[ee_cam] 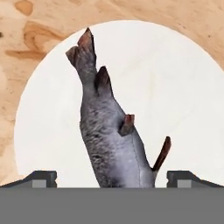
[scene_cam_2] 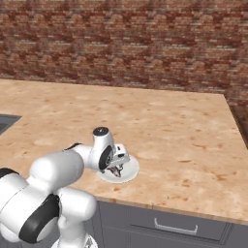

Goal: Place the fish on the counter behind the older fish on the same shelf of the fridge to maintain FIFO order. Close the fridge door when finished.

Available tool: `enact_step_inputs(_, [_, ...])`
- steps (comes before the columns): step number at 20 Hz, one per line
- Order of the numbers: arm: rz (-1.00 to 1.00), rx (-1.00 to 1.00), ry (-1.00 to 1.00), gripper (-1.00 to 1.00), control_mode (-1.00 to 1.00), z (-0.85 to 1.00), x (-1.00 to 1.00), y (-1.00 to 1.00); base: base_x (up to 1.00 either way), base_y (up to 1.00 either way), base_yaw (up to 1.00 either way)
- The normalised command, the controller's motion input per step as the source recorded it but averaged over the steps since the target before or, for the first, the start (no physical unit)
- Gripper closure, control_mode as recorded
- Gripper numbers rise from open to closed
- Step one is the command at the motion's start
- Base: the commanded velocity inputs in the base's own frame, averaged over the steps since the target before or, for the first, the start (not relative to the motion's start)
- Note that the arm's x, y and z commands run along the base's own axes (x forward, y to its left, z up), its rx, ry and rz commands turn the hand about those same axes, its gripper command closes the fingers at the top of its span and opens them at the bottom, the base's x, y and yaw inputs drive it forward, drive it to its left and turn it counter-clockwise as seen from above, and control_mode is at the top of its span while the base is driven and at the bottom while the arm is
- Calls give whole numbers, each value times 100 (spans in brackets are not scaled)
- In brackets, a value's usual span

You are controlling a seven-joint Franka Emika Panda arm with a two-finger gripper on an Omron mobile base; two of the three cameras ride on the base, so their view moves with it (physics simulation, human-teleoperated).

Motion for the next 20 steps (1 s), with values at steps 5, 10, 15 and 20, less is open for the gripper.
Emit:
enact_step_inputs(5, [8,0,4,-100,-100,-24,20,0,0,0,0])
enact_step_inputs(10, [7,-1,8,100,-100,-44,2,4,0,0,0])
enact_step_inputs(15, [5,-1,9,100,-100,-32,0,12,0,0,0])
enact_step_inputs(20, [0,0,-8,100,-100,17,-40,8,0,0,0])
